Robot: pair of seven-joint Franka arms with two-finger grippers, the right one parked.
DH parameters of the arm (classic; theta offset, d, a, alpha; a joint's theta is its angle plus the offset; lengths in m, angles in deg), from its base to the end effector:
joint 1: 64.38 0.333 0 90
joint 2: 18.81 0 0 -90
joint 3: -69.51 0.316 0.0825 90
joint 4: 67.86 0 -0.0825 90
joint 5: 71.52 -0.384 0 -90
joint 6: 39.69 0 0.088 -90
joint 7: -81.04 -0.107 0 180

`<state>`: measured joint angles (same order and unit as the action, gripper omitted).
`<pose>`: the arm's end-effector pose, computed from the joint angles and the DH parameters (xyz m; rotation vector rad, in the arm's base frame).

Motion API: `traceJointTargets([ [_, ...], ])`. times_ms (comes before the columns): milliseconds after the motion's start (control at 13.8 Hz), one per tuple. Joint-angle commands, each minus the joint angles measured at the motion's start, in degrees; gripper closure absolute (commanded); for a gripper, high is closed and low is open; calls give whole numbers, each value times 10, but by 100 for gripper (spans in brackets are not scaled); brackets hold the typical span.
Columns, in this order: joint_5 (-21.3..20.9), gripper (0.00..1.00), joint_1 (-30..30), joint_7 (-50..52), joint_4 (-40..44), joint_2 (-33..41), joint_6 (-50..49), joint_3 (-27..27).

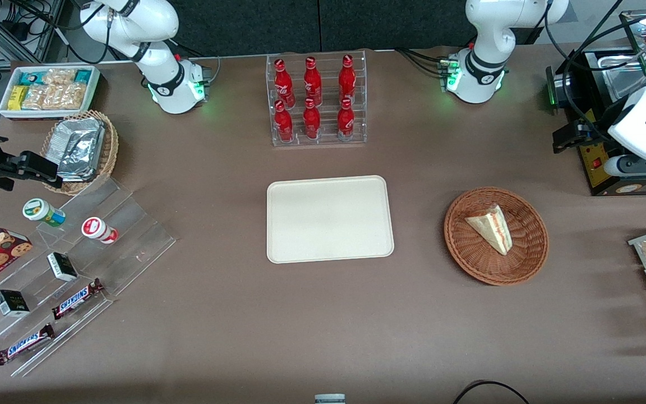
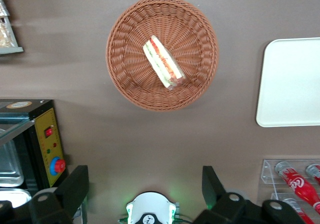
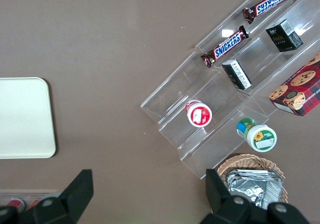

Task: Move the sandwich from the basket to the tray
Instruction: 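Move the left gripper toward the wicker basket with the sandwich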

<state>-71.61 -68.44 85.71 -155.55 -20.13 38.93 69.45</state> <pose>0.5382 -0.0386 0.6150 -3.1134 -0.0152 0.2821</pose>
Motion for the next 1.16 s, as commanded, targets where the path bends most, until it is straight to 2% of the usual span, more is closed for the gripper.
traceJointTargets([
  [0, 11, 0, 2, -12, 22, -6, -14, 4],
  [291, -1, 0, 4, -12, 9, -13, -1, 4],
  [727, -2, 0, 6, 5, -116, -6, 129, 8],
  [945, -2, 0, 7, 54, -206, 8, 233, 14],
  [1091, -2, 0, 7, 131, -276, 23, 319, 13],
])
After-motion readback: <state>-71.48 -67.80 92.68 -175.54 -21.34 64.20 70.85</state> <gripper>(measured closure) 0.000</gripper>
